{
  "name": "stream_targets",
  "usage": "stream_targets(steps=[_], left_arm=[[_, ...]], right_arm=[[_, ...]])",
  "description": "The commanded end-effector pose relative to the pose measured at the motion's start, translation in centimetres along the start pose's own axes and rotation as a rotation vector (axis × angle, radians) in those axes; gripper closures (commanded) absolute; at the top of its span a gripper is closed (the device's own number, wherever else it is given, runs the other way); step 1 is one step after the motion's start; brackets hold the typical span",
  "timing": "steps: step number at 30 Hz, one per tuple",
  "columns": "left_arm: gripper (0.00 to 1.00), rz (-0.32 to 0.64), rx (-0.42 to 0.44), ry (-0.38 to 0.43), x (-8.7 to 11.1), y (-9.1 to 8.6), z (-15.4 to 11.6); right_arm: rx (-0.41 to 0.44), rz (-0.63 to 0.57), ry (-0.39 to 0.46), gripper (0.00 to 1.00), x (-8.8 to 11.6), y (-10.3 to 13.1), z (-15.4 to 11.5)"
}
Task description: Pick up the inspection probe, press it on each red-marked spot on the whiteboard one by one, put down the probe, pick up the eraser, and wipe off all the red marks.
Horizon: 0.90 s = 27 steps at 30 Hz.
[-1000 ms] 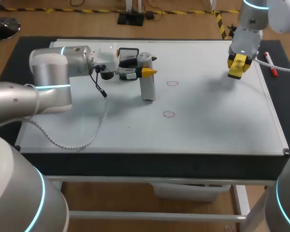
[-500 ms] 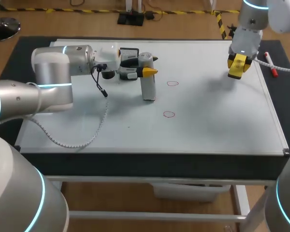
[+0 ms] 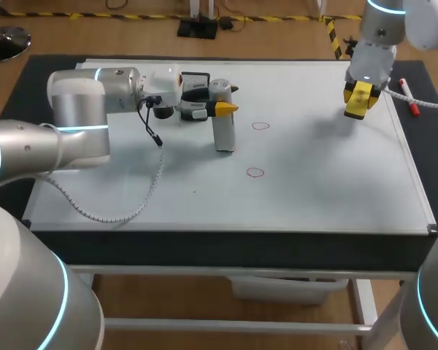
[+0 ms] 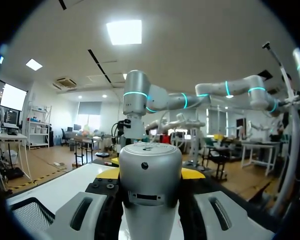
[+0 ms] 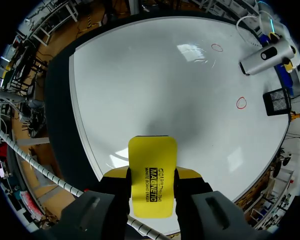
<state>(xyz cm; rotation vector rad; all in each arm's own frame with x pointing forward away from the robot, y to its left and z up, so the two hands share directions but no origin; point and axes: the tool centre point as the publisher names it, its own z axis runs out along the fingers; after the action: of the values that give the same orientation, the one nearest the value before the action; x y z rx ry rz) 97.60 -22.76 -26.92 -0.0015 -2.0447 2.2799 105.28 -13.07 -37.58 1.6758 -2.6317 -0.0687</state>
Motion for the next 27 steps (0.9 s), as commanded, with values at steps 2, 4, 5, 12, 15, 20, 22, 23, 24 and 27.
stream_targets(steps=[2, 4, 5, 12, 15, 20, 22, 23, 24, 27], left_arm=[[1.0, -0.016, -0.022, -0.005, 0.0, -0.7, 0.4], [1.0, -0.011, -0.031, -0.007, 0.1, -1.4, 0.4], [1.0, -0.009, -0.028, -0.009, 0.1, -1.7, 0.3], [1.0, 0.03, -0.037, -0.052, 0.2, -3.8, -1.9], [1.0, 0.048, -0.045, -0.072, 0.2, -4.6, -3.1], [1.0, 0.08, -0.076, -0.103, 0.4, -6.3, -5.0], [1.0, 0.098, -0.079, -0.123, 0.7, -7.2, -6.0], [1.0, 0.104, -0.087, -0.133, 0.9, -7.6, -6.6], [1.0, 0.112, -0.085, -0.144, 1.2, -7.9, -7.2], [1.0, 0.116, -0.105, -0.163, 1.9, -8.6, -8.8]], right_arm=[[0.001, -0.002, 0.003, 1.0, 0.1, 0.0, -0.1], [0.001, -0.002, 0.003, 1.0, 0.1, 0.0, -0.1], [0.001, -0.002, 0.003, 1.0, 0.1, 0.0, -0.1], [0.001, -0.002, 0.003, 1.0, 0.1, 0.0, -0.1], [0.001, -0.002, 0.003, 1.0, 0.1, 0.0, -0.1], [0.001, -0.002, 0.003, 1.0, 0.1, 0.0, -0.1], [0.001, -0.002, 0.003, 1.0, 0.1, 0.0, -0.1], [0.001, -0.002, 0.003, 1.0, 0.1, 0.0, -0.1], [0.001, -0.002, 0.003, 1.0, 0.1, 0.0, -0.1], [0.001, -0.002, 0.003, 1.0, 0.1, 0.0, -0.1]])
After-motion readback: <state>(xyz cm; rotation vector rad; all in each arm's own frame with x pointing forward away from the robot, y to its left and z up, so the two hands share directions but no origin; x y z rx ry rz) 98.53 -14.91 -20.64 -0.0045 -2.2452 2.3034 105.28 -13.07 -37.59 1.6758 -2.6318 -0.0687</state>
